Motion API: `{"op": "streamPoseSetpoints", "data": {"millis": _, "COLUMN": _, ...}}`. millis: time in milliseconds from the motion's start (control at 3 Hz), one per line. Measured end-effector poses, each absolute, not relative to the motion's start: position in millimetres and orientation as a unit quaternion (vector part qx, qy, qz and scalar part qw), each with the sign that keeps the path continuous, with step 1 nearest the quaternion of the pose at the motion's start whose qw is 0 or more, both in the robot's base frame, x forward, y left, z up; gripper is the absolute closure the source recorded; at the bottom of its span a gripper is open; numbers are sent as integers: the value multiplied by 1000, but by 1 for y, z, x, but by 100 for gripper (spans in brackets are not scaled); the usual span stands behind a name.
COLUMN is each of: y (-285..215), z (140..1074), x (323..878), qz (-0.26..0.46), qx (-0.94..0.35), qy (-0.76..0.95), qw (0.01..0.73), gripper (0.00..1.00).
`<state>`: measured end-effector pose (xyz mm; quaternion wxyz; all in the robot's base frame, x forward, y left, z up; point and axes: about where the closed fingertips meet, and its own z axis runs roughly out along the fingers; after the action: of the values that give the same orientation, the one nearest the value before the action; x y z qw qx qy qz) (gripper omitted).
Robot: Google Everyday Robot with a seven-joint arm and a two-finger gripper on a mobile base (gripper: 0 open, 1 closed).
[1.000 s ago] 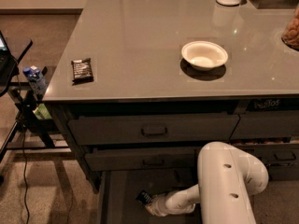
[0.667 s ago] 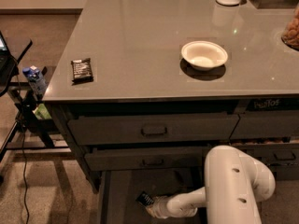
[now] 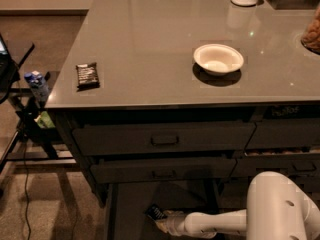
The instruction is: Pick rxbar blueberry from bottom drawer and place on counter
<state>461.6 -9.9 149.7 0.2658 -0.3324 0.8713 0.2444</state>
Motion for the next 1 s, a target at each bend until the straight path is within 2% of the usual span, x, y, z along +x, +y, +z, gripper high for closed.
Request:
{"op": "streamPoseSetpoints", "data": {"millis": 667, "y": -42, "z": 205, "x": 457, "qz": 232, "qx": -315, "qy": 862, "qw": 322, "gripper": 100}}
{"op": "streamPoseSetpoints", "data": {"millis": 1000, "y": -42, "z": 205, "x": 457, "qz": 232, "qx": -315, "qy": 862, "qw": 322, "gripper": 100}}
